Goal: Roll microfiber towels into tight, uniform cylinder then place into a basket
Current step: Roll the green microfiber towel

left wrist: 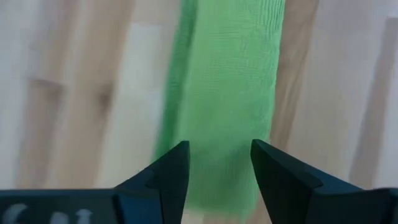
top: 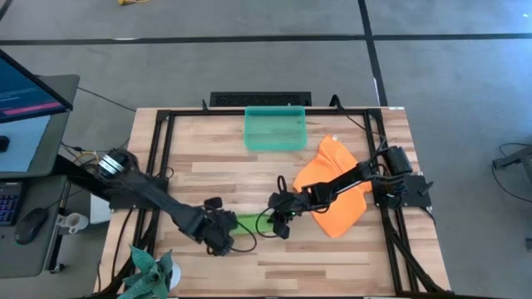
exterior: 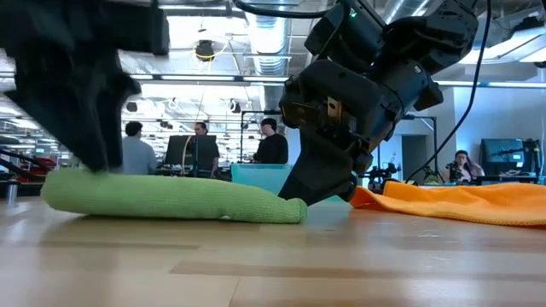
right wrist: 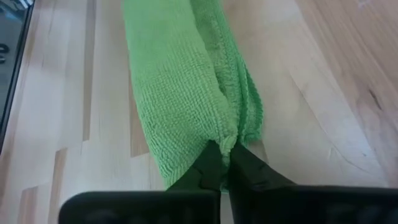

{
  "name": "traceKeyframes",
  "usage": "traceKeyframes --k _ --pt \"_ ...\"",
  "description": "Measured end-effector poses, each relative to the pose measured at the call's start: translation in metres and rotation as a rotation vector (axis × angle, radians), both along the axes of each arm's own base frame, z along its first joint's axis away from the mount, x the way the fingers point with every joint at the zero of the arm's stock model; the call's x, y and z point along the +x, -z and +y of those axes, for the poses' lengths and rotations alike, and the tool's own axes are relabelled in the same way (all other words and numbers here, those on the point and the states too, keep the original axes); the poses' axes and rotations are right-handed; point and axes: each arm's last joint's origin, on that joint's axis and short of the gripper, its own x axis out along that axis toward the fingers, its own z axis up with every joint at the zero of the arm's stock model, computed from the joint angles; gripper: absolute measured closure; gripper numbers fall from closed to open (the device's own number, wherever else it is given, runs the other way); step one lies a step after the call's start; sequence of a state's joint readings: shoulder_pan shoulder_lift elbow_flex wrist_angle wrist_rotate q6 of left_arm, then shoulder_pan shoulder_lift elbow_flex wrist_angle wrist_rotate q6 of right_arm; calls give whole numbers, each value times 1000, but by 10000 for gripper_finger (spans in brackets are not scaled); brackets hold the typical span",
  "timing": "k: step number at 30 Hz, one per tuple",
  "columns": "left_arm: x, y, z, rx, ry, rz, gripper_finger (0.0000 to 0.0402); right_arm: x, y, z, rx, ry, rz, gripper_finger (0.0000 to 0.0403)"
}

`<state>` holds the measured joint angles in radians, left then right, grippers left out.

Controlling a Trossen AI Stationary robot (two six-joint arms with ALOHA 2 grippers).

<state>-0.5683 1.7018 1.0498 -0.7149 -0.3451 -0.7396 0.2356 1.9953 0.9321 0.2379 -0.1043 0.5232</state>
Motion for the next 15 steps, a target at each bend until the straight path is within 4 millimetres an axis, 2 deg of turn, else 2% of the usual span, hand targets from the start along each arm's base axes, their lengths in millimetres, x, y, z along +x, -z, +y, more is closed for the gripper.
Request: traceKeyframes --k 5,8,11,15 --pt "-22 -38 19 32 -51 -15 242 -1 0 3 -1 -8 1 379" --pt "-38 -50 31 28 -113 -87 245 -1 0 4 0 -10 1 388" --pt "-49 -47 38 -22 -154 -183 246 -1 0 4 0 -10 0 387" --pt "-56 -25 43 -153 -148 -300 247 -1 0 3 0 -10 0 377"
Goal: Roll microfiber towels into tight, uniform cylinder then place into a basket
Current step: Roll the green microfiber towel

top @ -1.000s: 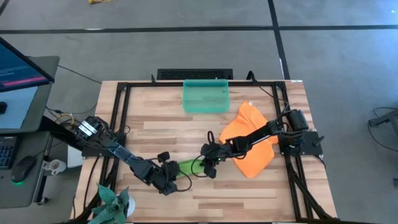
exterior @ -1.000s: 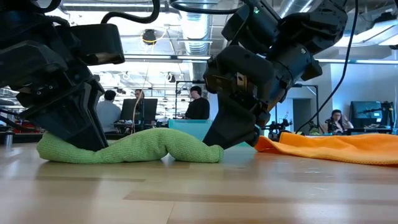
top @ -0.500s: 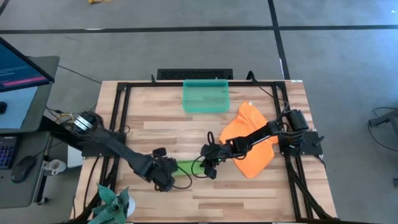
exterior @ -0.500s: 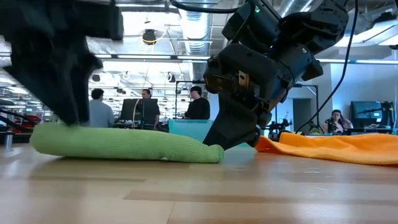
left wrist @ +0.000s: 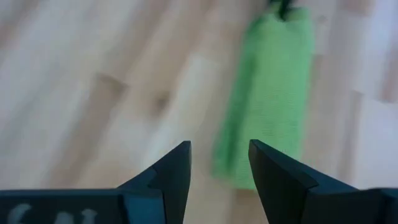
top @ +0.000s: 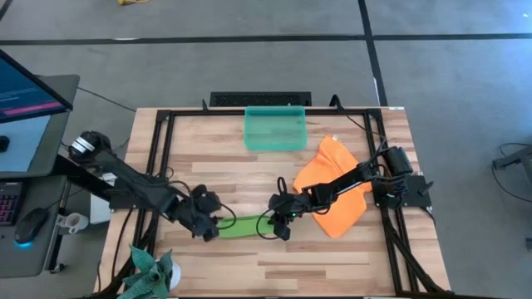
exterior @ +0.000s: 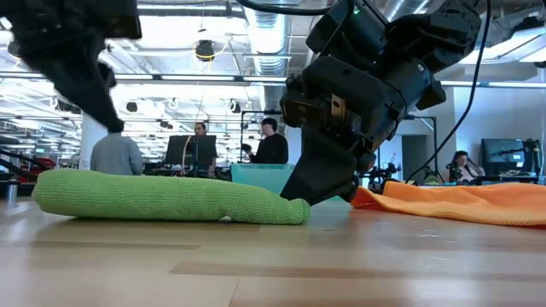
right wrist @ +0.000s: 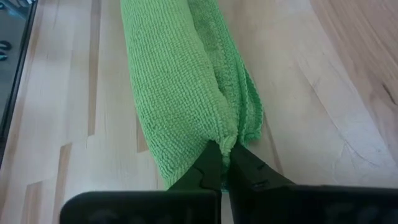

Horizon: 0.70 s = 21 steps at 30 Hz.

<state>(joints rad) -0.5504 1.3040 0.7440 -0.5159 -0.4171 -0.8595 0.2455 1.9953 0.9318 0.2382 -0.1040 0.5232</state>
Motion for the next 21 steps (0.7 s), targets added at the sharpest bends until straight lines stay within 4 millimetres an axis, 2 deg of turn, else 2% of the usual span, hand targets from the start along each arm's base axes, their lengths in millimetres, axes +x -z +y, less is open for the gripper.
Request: traceKeyframes --k 5,11,21 --pt "1 26 8 -178 73 -126 247 0 0 0 0 0 0 384" --pt "7 31 22 -230 45 -157 238 0 0 0 -1 1 -1 380" --pt "8 42 37 -247 -74 -58 161 0 0 0 -2 2 -1 384"
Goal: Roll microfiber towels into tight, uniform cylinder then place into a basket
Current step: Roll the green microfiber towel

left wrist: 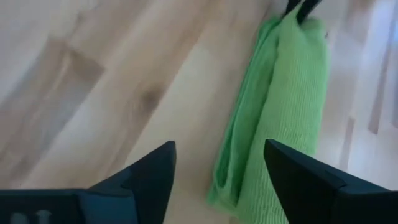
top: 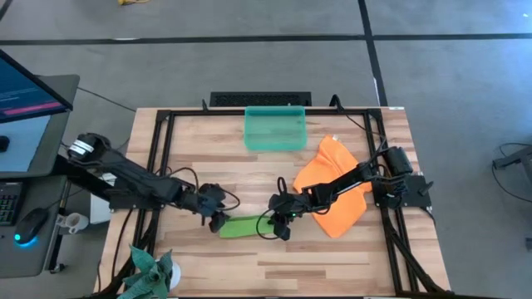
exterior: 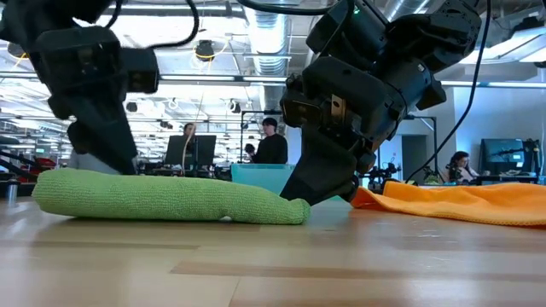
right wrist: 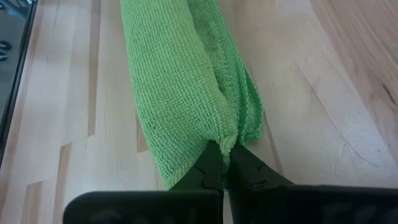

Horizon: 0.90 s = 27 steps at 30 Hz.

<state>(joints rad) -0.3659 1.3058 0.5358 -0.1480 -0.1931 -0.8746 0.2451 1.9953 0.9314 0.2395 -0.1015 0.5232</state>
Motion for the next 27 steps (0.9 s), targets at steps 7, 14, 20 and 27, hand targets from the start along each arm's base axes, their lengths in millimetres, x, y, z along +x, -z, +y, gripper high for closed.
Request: traceKeyframes --k 7,14,20,27 --pt "7 18 -4 -32 33 61 143 0 0 0 0 1 -1 378" --pt "14 33 -8 -78 79 110 143 0 0 0 0 1 -1 382" --pt "15 35 -9 -59 105 108 156 0 0 0 0 1 -1 381" --pt "16 35 -10 -62 136 91 244 0 0 0 -4 4 -2 381"
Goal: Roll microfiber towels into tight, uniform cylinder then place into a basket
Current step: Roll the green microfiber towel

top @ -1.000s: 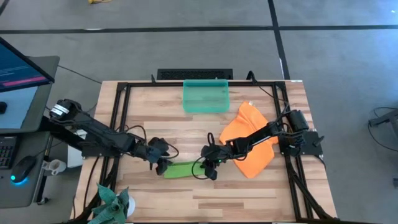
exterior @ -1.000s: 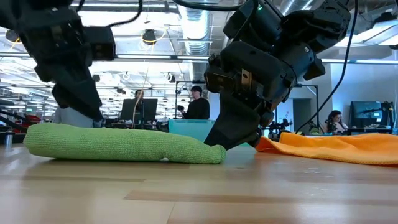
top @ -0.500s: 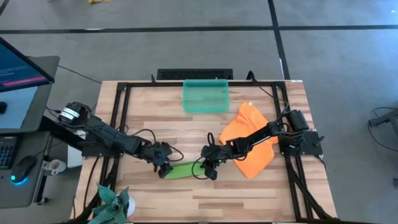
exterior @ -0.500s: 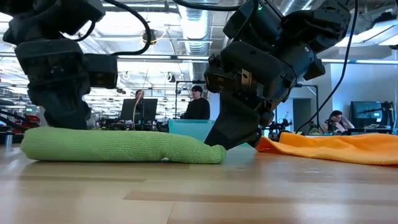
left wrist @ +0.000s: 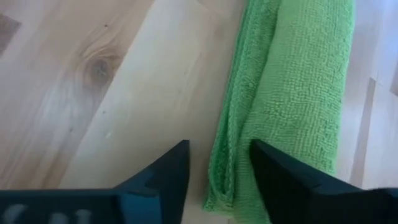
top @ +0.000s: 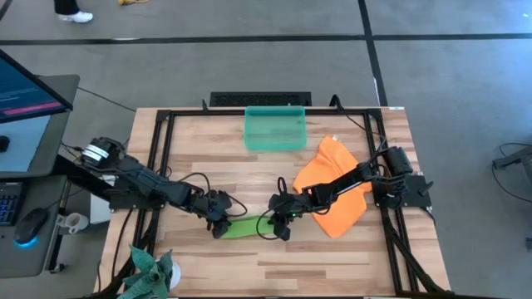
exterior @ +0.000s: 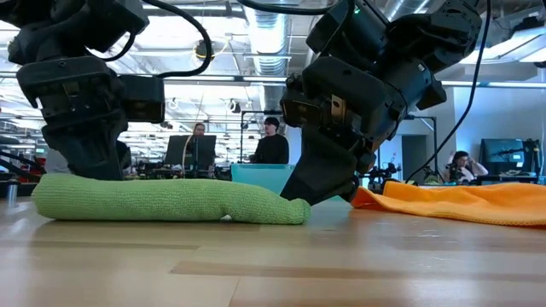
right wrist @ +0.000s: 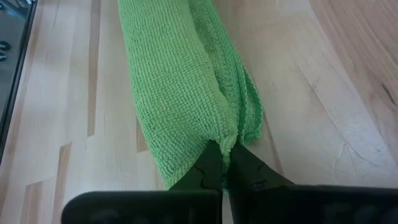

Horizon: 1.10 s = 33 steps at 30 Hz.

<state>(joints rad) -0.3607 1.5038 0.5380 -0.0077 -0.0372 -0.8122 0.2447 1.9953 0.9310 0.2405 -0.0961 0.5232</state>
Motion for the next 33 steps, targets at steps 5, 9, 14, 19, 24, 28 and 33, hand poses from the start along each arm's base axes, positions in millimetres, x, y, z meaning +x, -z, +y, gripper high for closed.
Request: traceKeyframes --k 5,9,14,19,24,28,33 --pt "2 -1 1 -26 12 1 282 0 0 0 0 1 0 383" --pt "3 -1 5 -46 6 7 270 0 0 0 0 1 0 386" --pt "7 -2 14 -69 60 4 230 0 0 0 -2 3 0 379" --pt "7 -5 22 -92 144 -6 208 0 0 0 -2 3 -1 384" --pt "3 -19 29 -85 171 -48 204 0 0 0 -2 3 -1 379" --pt "0 -31 31 -110 158 -82 204 0 0 0 -2 3 -1 379" --pt "-1 -32 30 -127 106 -73 204 0 0 0 -2 3 -1 384"
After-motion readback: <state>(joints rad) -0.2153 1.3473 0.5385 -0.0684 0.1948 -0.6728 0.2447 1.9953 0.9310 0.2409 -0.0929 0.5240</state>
